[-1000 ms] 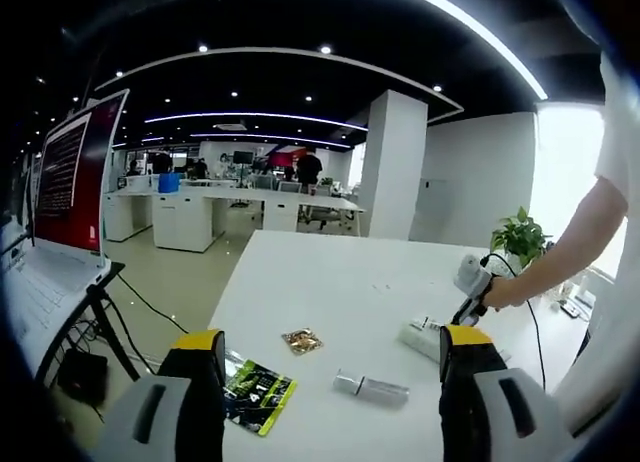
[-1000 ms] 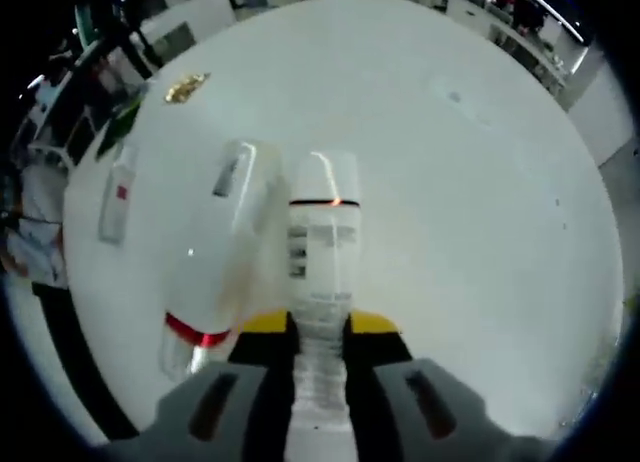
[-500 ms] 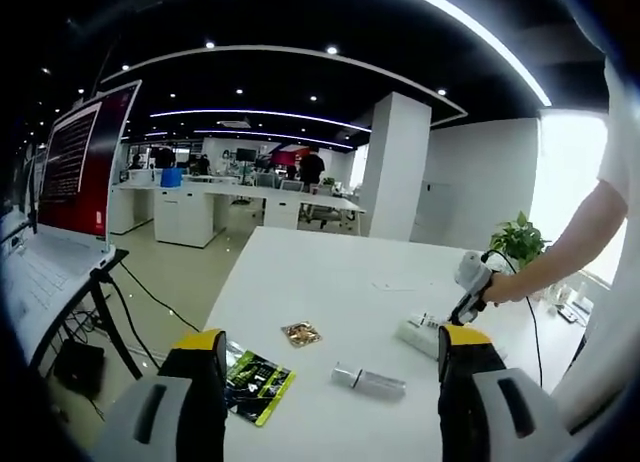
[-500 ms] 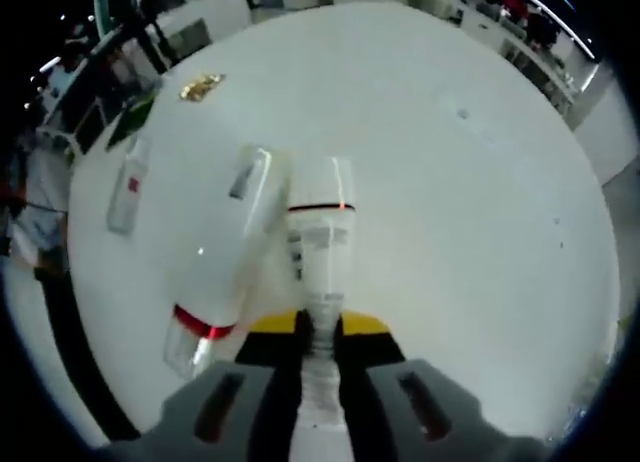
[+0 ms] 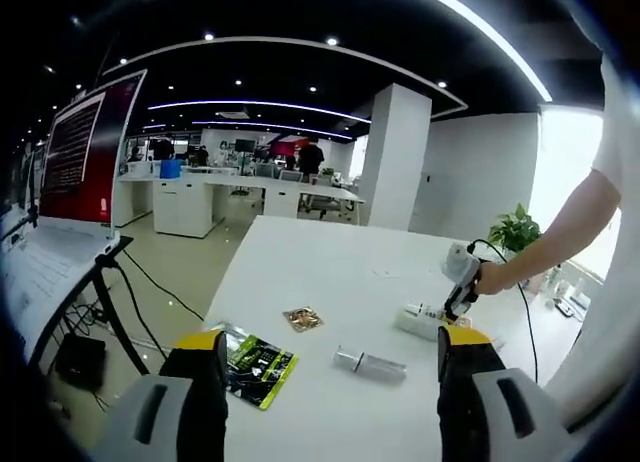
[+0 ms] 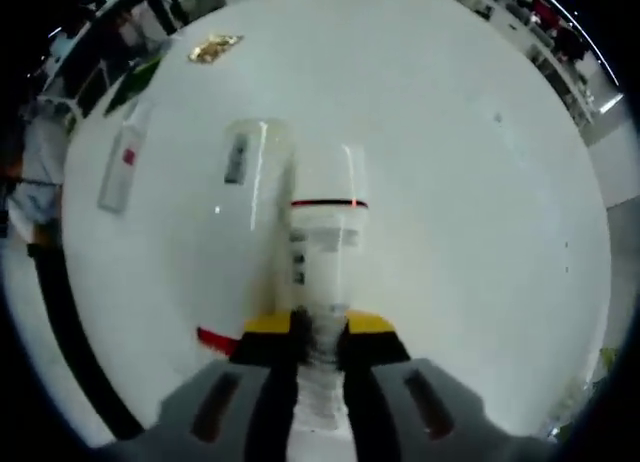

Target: Arrange the skincare products in the storage area until every visible bottle or jar stands upright without overlapping.

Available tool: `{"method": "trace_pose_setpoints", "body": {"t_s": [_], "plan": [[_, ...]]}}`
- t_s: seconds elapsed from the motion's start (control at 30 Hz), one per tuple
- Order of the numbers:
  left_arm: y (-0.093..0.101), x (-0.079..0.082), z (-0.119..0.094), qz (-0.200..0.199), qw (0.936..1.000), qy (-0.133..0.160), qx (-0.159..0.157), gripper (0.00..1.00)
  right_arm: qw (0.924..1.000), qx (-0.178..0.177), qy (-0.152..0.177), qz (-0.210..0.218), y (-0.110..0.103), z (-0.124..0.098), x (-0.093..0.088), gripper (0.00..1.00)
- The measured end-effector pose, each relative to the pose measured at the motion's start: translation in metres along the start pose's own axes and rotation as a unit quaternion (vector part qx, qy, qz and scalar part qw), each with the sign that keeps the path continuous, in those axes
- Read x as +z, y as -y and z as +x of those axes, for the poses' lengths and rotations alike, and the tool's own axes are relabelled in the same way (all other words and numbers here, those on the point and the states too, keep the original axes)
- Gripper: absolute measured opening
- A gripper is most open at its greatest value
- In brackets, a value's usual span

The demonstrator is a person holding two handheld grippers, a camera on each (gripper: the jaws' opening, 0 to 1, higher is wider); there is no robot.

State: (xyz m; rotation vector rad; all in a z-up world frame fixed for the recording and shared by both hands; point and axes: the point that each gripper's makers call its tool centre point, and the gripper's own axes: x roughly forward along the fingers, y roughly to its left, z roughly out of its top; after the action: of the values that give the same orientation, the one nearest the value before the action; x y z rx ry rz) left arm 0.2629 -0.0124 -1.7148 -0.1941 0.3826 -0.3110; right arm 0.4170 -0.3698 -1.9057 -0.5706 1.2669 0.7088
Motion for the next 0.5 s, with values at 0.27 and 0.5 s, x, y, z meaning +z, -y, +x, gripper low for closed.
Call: {"method": "trace_pose_setpoints", "body": {"t_s": [0.27,0.5], "plan": [[-0.001,-0.004,0.009,0.002,0.9998,-0.013,-0.013,0.88,0.9955,-0.01,0.021,-0.092,-0.005,-0.005,0.005,0.02],[0.011,0.004,0.023,0.008,0.9996,-0.008,-0.026,0.87,0.9968,0.014,0.035,-0.07,0.001,-0.007,0.0,0.02]]}}
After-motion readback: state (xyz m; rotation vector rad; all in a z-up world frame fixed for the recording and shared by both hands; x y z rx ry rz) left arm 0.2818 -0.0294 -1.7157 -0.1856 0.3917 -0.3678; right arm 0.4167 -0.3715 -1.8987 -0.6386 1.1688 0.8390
